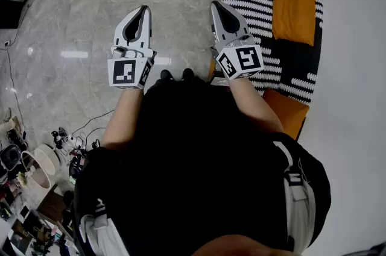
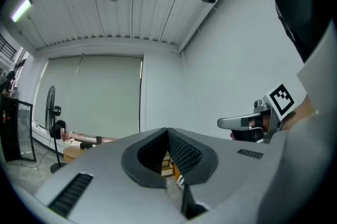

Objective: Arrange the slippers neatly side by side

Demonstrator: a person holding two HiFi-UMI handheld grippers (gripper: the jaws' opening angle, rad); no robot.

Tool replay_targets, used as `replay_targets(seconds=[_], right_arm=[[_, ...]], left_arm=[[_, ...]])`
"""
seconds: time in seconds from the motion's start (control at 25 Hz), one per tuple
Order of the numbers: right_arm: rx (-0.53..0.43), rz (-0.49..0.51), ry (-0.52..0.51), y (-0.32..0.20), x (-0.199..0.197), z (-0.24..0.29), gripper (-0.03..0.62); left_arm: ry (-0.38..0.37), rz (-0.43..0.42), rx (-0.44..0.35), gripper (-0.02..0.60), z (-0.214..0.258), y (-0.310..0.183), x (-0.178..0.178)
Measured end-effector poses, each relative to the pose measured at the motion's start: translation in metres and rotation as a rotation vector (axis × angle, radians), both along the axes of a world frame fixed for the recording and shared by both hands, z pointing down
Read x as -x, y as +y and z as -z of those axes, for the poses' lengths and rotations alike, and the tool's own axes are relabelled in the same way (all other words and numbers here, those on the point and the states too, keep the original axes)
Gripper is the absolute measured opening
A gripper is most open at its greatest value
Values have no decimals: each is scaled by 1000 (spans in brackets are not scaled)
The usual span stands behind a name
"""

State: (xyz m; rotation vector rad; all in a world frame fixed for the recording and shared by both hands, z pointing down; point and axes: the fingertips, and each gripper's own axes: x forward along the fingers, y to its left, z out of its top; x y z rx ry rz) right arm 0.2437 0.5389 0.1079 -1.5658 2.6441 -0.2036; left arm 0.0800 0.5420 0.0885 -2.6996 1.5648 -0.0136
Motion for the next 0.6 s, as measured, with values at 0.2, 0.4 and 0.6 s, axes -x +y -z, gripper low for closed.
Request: replay_targets(seconds=[0.2, 0.4, 0.6], right_arm=[[-5, 13, 9, 3, -16, 0, 29], [-12, 20, -33, 9, -36, -4, 31], [21, 22, -88, 13, -63, -16, 31]], left_arm=[[13, 6, 4, 14, -9, 1, -12], [-5, 4, 5, 14, -14, 3, -28], [-37, 11, 12, 14, -21, 6, -36]])
